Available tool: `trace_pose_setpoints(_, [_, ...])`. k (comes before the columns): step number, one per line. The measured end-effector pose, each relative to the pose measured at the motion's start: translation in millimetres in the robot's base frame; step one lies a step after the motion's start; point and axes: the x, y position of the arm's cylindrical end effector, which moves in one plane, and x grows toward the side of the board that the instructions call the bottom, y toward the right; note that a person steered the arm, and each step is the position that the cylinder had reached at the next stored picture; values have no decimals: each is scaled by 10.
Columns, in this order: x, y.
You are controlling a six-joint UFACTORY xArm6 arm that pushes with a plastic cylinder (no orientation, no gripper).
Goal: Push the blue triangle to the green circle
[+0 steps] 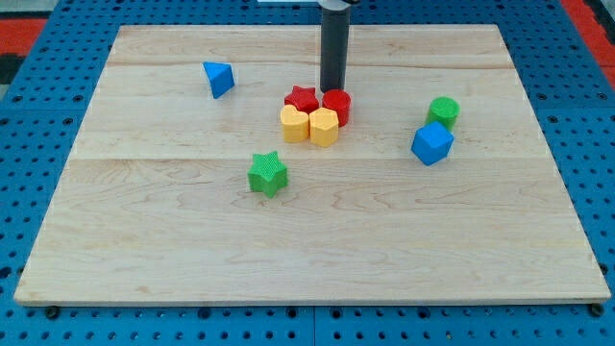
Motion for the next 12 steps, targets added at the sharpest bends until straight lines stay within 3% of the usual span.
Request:
trace_pose_setpoints(2, [-43,-792])
trace_pose_setpoints(4, [249,-1597])
trace_pose_setpoints(5, [46,-1911])
trace_pose_setpoints(6, [-188,-1721])
trace_pose_setpoints(10, [-202,137])
trace_pose_setpoints(12, [-218,625])
